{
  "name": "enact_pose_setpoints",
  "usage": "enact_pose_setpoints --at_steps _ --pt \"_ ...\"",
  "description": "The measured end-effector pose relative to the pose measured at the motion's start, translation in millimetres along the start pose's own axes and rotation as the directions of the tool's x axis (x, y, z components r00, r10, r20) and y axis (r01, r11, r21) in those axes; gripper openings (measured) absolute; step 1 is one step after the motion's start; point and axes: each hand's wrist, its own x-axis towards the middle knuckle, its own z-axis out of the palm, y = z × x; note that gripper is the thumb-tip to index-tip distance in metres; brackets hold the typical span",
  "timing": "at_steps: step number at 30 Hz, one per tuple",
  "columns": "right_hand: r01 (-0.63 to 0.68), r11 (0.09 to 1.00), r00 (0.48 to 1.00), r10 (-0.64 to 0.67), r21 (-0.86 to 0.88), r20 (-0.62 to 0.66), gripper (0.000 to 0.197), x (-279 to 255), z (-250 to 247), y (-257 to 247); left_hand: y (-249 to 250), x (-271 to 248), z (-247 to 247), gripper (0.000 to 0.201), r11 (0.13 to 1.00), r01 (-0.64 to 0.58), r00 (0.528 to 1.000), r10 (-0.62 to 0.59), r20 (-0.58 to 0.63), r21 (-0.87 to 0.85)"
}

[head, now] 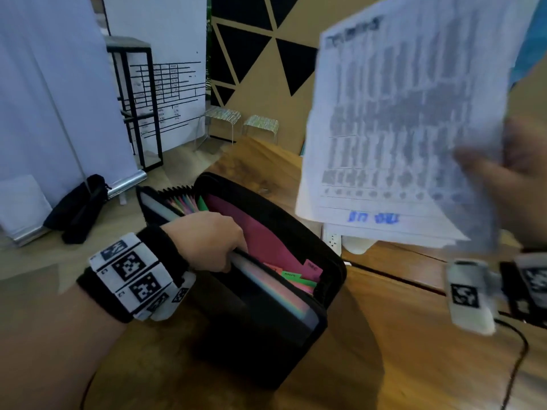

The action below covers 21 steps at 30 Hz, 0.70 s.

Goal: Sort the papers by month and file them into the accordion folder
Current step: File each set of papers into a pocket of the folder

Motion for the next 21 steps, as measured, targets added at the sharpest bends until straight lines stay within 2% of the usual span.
enact_pose_setpoints --at_steps 2,4,5,9,11,13,14,17,19,21 --pt "0.047 0.999 0.997 -0.048 0.011 0.057 0.031 9.3 23.0 -11.8 1.0 -0.6 -0.1 0.033 1.0 0.003 1.0 -0.003 -0.004 0.0" --pt "0.107 0.994 0.986 -0.103 -0.019 0.133 0.013 15.2 51.8 -22.3 1.0 -2.6 0.4 0.032 1.0 0.015 0.999 -0.015 -0.035 -0.007" --pt "0.148 0.988 0.975 -0.138 -0.045 0.173 0.011 14.1 65.3 -27.4 0.4 -4.3 1.3 0.034 1.0 0.022 0.999 -0.023 -0.05 -0.012" --pt "0.265 0.961 0.904 -0.218 -0.08 0.369 0.013 -1.1 94.6 -21.0 -4.1 -10.1 5.8 0.037 0.999 0.033 0.997 -0.036 -0.071 -0.039" --pt "0.281 0.956 0.883 -0.227 -0.077 0.41 0.031 -2.7 92.7 -18.3 -5.6 -10.9 6.1 0.038 0.998 0.031 0.998 -0.033 -0.046 -0.047" --pt "0.266 0.963 0.888 -0.224 -0.049 0.402 0.051 1.3 84.1 -17.2 -5.4 -10.4 4.6 0.039 0.998 0.019 1.0 -0.02 -0.008 -0.056" --pt "0.239 0.97 0.897 -0.206 -0.037 0.392 0.05 4.6 79.9 -18.5 -4.5 -9.9 3.2 0.041 0.998 0.009 1.0 -0.01 -0.009 -0.054" --pt "0.161 0.986 0.939 -0.163 0.033 0.304 0.019 16.3 73.7 -19.6 -3.1 -7.9 2.8 0.04 0.998 -0.007 1.0 0.005 -0.031 -0.056" --pt "0.136 0.99 0.957 -0.141 0.037 0.254 0.017 19.4 77.8 -22.1 -3.0 -6.7 2.9 0.038 0.998 -0.008 1.0 0.007 -0.025 -0.054" --pt "0.127 0.992 0.958 -0.123 0.002 0.257 0.014 19.5 86.4 -21.2 -3.7 -6.0 2.4 0.038 0.998 -0.012 1.0 0.011 -0.013 -0.06"
